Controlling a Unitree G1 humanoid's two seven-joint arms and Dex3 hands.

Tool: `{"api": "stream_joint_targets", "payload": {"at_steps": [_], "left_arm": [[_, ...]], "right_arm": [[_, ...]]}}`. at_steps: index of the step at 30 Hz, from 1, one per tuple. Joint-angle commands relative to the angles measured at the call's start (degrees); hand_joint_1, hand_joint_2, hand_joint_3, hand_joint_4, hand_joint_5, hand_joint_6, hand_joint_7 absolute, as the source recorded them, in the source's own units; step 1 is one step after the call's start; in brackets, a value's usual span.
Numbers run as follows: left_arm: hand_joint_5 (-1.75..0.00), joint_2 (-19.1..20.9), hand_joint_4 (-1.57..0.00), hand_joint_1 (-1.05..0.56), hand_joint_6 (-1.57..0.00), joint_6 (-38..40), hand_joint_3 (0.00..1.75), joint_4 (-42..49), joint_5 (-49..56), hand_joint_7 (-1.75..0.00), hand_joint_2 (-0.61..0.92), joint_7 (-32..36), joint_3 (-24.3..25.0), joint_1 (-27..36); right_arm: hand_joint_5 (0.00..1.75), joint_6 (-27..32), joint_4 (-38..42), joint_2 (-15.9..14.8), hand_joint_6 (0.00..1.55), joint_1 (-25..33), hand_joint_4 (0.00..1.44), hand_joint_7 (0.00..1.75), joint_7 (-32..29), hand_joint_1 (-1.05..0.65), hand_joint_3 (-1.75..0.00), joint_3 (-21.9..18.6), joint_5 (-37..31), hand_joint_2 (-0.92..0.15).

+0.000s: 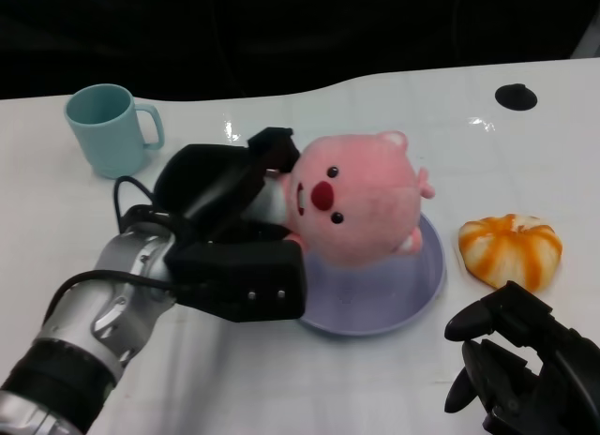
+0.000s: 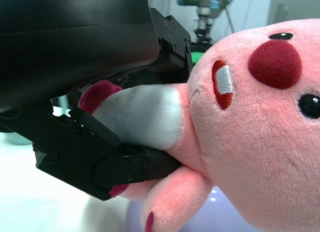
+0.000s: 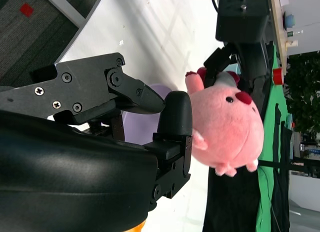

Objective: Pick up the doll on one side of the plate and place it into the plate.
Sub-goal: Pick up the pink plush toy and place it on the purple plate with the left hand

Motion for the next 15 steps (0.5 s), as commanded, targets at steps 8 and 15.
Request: {"api": "stream_joint_targets", "payload": {"at_steps": [8,15], "left_arm": [[-1.75,-4.0,-0.93,-0.21,-0.71,2.2,1.17,4.4,0.3,-1.75,0.47,-3.0,-2.3,-4.9],[-1.75,-6.3,-0.90,-0.20,-0.68,4.4,1.04,7.8,1.3,-1.75,0.50,-4.3,-4.1,-6.9]], "right_arm": [[1.75,0.2,-0.6,-0.5,0.32,0.3,0.47,1.72,-0.1,-0.30,-0.64,0.1,-0.2,-0.92],[1.75,-0.3,-0.6,-0.6,0.33,0.7,0.47,1.71,-0.1,-0.30,-0.63,0.4,-0.5,-0.92]]}}
